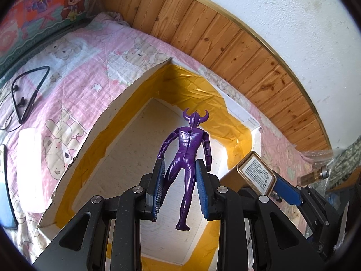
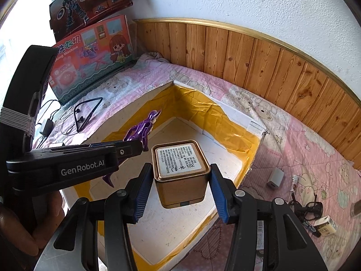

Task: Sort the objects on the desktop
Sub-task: 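Carry the purple figure and gold tin together over the cardboard box, then open the left tool dropping the figure while the right tool releases the tin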

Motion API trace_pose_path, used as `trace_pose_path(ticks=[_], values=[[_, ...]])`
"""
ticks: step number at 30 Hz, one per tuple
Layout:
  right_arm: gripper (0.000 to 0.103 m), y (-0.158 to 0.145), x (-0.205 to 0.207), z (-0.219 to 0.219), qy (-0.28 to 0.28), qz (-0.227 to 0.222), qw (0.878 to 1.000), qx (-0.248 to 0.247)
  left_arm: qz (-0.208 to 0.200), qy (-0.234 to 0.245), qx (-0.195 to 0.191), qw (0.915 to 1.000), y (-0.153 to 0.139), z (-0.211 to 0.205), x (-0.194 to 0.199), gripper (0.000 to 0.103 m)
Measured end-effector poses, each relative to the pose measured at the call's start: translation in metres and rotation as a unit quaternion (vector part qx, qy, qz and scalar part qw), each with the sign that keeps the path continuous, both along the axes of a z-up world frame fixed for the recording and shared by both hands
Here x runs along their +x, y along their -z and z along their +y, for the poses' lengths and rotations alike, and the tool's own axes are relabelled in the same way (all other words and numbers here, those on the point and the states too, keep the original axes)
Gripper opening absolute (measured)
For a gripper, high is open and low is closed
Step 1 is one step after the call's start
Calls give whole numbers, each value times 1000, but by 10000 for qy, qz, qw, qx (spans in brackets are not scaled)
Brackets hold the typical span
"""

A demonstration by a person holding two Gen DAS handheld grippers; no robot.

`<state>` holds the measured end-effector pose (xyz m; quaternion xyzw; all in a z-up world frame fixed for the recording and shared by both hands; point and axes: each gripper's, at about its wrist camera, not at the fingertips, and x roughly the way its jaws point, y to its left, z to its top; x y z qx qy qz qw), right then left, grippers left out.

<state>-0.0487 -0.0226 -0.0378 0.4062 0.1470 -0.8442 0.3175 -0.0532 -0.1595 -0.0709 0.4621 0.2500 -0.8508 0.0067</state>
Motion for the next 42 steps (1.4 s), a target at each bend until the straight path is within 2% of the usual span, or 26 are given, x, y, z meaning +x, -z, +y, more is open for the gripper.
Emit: trace_pose_path(ticks=[15,29,42], values=[[51,21,-36,-6,41,-371,9990,243,-422,27,-153,9990,22,2,-21,29],[51,33,-64,-28,-266,-287,9957,838,-886,-91,-126,9959,42,0,-35,29],[51,56,-91,-47,-610,-449,9846,1578,-1361,-82,44,9907,58,6,-46,29]])
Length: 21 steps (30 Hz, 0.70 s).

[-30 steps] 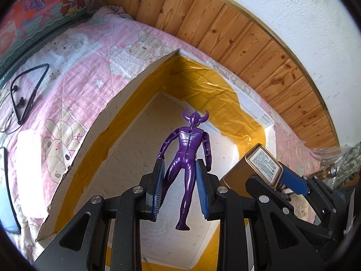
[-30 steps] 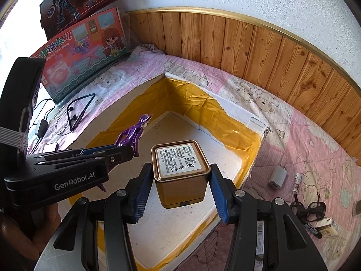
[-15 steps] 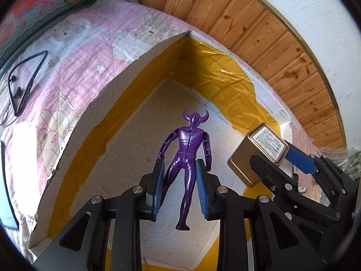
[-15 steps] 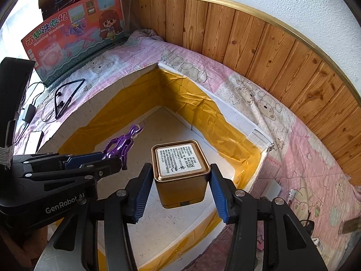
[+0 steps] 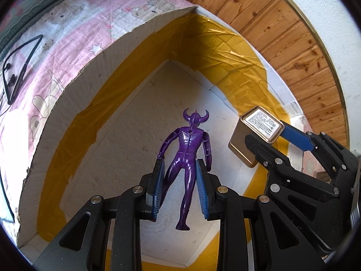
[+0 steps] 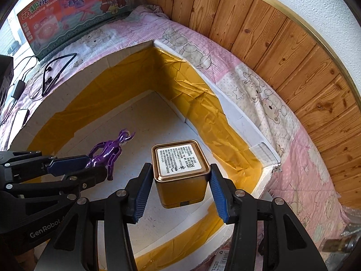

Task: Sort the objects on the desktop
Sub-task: 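Open the left tool dropping the figure while the right tool releases the tin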

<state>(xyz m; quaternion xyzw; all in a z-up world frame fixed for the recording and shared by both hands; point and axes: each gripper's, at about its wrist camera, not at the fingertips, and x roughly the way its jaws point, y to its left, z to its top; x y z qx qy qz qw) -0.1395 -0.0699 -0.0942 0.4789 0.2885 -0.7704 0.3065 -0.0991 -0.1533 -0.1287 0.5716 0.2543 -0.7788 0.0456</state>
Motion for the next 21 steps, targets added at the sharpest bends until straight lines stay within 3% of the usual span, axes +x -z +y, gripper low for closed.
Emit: trace_pose_path(ticks=[12,15,21], values=[[52,20,-16,-17,-27,-76,9991,408,-92,-147,102,9998,3,-7,-2,30],[52,22,-17,-15,48,-85,9991,401,-37,-193,150,9997,-1,-13,0,41],[52,14,-18,-6,206,-55,9995,251,24,-123,286,9995,-8,-22,4,48]])
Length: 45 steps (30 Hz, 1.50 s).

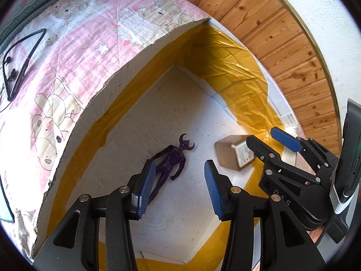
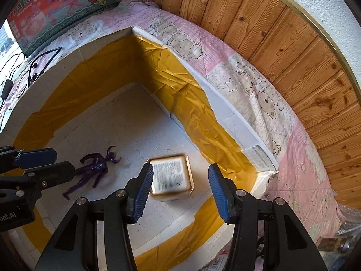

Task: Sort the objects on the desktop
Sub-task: 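Open the left tool dropping the figure while the right tool releases the tin, then withdraw both tools from the box back toward the scattered items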

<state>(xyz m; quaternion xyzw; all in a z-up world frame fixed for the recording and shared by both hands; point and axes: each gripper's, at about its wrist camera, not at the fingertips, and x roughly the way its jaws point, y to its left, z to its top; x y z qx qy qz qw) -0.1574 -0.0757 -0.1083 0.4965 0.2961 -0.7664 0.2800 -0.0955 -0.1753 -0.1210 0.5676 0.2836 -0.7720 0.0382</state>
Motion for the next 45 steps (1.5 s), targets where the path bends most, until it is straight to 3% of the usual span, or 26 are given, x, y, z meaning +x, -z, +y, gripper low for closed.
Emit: trace_pose_path(ticks=[12,19,27,36,45], values=[[58,-31,32,22,-26,-190,9985,-519,309,105,-488,9983,-41,4,34,48],[58,-48,62,36,-210,-197,9974,-666,667,227,-1053,9919,-71,21,55,48],[59,-69,98,51,-431,-68,9954,-847,920,275,-1445,9848,-94,37,74,48],[63,-83,139,75,-542,178,9916,-1165,1110,401,-1645,9793,-107,55,93,48],[63,-90,167,107,-316,230,9815,-1876,1258,405,-1689,9767,-114,64,114,48]])
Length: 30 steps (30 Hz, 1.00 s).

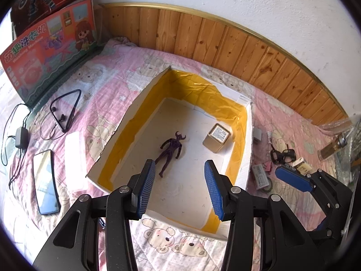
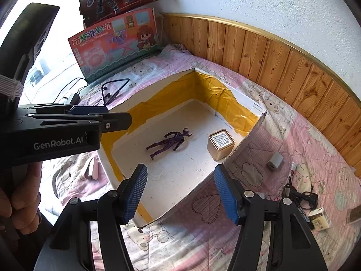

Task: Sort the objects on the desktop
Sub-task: 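Withdraw both tools from the box back toward the scattered items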

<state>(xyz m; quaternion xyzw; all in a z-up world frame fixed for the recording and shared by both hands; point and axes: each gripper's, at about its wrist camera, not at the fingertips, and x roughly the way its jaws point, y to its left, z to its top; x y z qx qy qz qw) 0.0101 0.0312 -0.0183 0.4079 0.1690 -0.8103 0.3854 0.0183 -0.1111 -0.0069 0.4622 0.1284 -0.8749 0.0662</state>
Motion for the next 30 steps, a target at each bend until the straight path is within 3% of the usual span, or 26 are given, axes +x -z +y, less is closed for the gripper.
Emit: trace_pose_path(ticks=[10,16,30], values=[[65,-8,15,9,-102,118,9998,-157,166,-31,-200,9997,-4,8,17,48],[65,-13,21,16,-159,173,9995,-224,478,-170,-307,9982,-13,14,30,48],[66,-30,36,49,-129,175,9979,-614,906,-108,-168,9957,-20,35,41,48]])
